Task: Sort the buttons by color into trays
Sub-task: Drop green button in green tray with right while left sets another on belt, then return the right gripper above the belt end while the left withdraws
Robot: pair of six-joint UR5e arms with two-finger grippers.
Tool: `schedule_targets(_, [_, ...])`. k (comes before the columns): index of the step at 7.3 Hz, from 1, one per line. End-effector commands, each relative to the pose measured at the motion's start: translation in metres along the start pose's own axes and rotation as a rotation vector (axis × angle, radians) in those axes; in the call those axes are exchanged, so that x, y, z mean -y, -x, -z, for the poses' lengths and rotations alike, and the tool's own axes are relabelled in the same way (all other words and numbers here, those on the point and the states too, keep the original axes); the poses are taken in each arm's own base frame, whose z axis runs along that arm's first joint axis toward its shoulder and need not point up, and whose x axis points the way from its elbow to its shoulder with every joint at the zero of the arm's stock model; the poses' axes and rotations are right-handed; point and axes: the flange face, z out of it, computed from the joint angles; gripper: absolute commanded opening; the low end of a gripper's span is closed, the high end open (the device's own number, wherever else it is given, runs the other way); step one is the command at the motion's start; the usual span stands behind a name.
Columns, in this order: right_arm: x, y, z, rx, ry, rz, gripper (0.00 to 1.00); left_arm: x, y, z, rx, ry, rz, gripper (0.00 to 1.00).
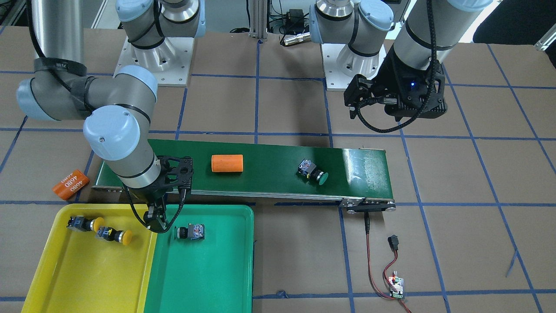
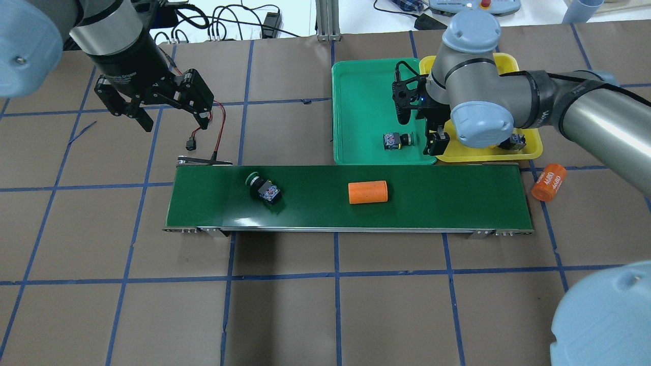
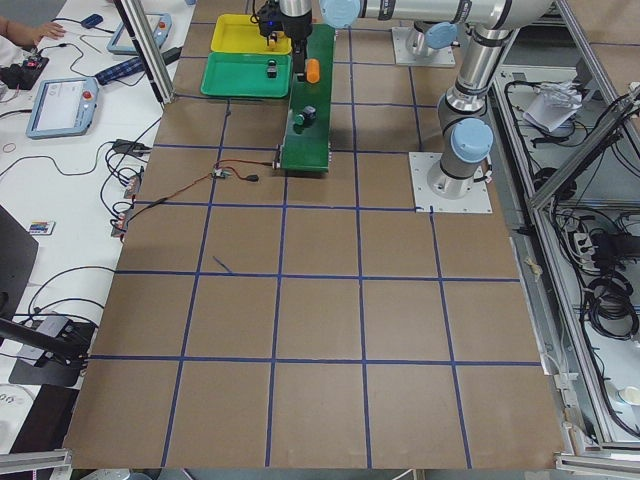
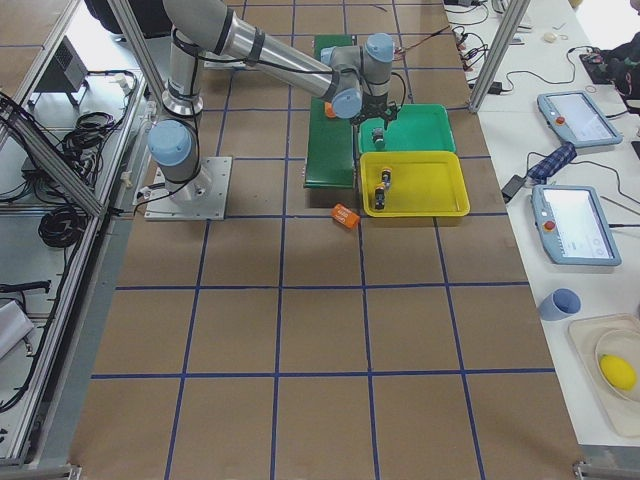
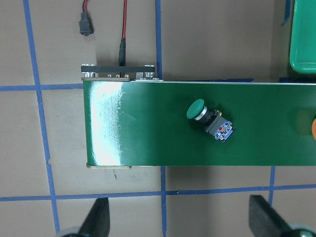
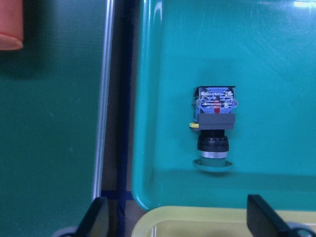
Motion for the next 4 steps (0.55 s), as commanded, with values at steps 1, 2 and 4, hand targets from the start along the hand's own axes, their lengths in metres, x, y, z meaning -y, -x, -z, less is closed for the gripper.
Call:
schedule_targets(1, [-0.021, 0.029, 0.008, 0.028, 0.025, -0.034, 1.0, 0.008, 0.0, -0.001, -0.002, -0.002, 0.007, 1.0])
schedule_targets(2, [-0.037, 0.052, 0.011, 0.026, 0.025, -0.049, 1.0, 0.012, 0.0, -0.004, 0.002, -0.006, 0.007, 1.0])
schedule_targets(4, [-0.068, 0.098, 0.004, 0.003, 0.03, -0.067, 1.0, 0.017, 0.001, -0.002, 0.008, -0.038, 0.006, 1.0])
